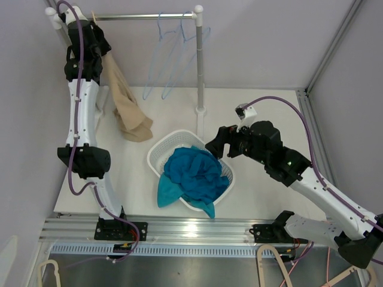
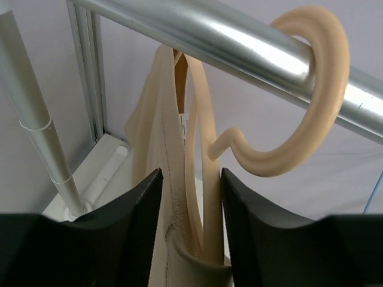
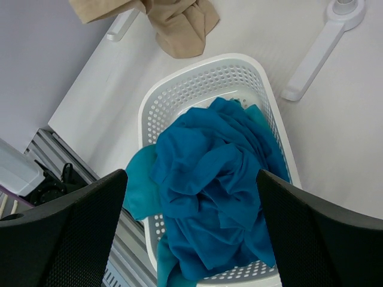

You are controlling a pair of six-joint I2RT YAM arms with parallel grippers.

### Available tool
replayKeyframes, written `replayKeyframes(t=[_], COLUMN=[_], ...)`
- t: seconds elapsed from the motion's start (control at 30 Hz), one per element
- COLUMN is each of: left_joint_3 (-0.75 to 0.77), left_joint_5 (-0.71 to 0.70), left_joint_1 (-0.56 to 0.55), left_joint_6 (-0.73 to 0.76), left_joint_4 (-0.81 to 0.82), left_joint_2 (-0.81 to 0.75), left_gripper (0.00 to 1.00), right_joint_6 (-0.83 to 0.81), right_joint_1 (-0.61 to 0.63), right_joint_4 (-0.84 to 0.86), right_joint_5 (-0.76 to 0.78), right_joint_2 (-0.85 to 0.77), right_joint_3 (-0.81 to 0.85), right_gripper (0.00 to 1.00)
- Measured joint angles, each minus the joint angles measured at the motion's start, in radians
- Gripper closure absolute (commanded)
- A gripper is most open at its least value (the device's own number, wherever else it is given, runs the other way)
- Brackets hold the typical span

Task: Remove the t-shirt from the hanger

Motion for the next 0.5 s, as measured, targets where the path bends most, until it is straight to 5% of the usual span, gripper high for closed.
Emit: replayKeyframes(t=[0.13,0.3,0.5], left_joint_3=[0.002,0.011,0.018], left_joint_5=[0.033,0.077,0.131], left_joint_1=[0.010,0.011,0.020], left_joint_6=[-0.019,-0.049,-0.051], left_joint_4=[-0.003,-0.003,0.000], left_joint_2=[0.000,0.002,0.002], left_gripper=[0.62,0.99,0.99], right_joint_6=[0.000,0.002,0.008], right_joint_1=[-0.005,-0.006,-0.006], right_joint_4=[0.005,0.020,0.027], right_joint_5=[0.000,0.000,-0.001], right_joint_2=[0.001,0.001,0.001], right_joint_3=[0.000,-0.005,-0.031], right_gripper=[0.07,0.07,0.07])
